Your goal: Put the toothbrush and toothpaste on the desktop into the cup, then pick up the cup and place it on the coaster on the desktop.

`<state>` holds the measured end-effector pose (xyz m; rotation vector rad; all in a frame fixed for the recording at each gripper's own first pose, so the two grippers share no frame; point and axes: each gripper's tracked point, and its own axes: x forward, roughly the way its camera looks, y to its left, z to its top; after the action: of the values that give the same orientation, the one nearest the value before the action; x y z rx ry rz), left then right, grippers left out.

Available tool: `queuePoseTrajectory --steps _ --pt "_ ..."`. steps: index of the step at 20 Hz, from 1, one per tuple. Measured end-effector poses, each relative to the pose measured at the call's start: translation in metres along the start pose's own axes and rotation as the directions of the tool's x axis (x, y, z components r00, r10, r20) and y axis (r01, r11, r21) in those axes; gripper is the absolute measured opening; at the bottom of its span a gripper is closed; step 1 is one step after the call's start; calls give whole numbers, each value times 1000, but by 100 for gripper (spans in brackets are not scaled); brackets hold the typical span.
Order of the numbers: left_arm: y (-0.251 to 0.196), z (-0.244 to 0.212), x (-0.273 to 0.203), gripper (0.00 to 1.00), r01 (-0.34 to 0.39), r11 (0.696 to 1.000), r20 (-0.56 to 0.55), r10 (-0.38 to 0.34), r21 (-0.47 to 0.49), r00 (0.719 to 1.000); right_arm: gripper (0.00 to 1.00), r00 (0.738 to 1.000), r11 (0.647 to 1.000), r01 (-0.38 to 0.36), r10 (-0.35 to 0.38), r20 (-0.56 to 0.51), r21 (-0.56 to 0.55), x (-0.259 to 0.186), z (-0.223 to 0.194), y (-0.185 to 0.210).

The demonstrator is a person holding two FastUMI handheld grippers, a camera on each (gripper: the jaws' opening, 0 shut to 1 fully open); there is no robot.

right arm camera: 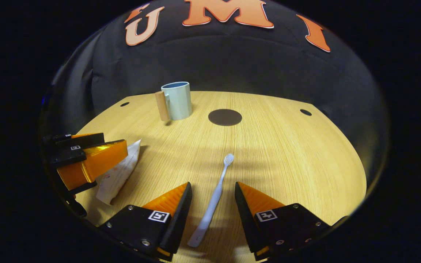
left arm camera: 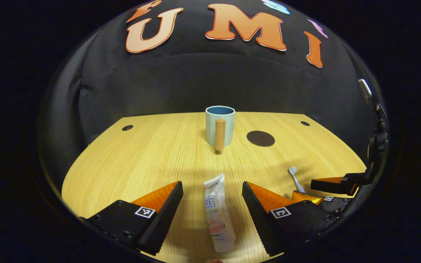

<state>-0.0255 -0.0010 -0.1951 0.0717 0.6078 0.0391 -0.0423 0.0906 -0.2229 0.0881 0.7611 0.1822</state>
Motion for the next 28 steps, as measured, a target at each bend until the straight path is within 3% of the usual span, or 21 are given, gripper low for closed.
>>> queuePoseTrajectory --steps 2,4,5,7,12,18,20,21,22,24,25,27,28 --pt "-1 -10 6 98 3 1000 -40 -3 -11 999 62 1000 1000 8 -8 1 18 1 3 -3" --pt "-3 -21 10 98 -3 1000 -82 1 -27 997 46 999 999 32 -32 1 22 3 4 -10" --pt "-6 -24 13 98 -8 999 -103 5 -32 995 31 999 999 39 -39 4 21 4 4 -13" --pt "-9 -36 17 98 -16 999 -141 10 -38 990 18 999 999 33 -33 13 -2 5 5 -10" --pt "-12 -39 20 97 -37 999 -163 31 -38 986 11 999 998 34 -33 15 -58 3 6 -7" --pt "-8 -35 21 96 -59 997 -151 51 -47 987 4 1000 999 -22 22 -18 28 3 6 2" --pt "-1 -36 23 85 -76 996 -146 68 -47 987 4 999 997 -47 49 -19 65 2 6 8" --pt "1 -35 22 73 -83 995 -140 75 -50 987 4 998 995 -61 62 -16 74 3 7 11" --pt "2 -32 23 71 -87 995 -133 79 -57 988 4 998 995 -68 69 -7 68 0 10 12" --pt "0 -31 25 37 -80 995 -127 72 -62 989 4 997 995 -79 77 25 63 -3 18 13" --pt "-1 -28 23 40 -71 995 -115 63 -65 991 4 997 995 -76 74 36 68 -5 22 12" --pt "-4 -25 27 18 -62 995 -96 55 -74 994 4 995 994 -81 77 57 73 -9 30 10" --pt "-5 -24 29 18 -51 996 -97 44 -75 994 4 995 994 -83 78 67 74 -11 32 9"
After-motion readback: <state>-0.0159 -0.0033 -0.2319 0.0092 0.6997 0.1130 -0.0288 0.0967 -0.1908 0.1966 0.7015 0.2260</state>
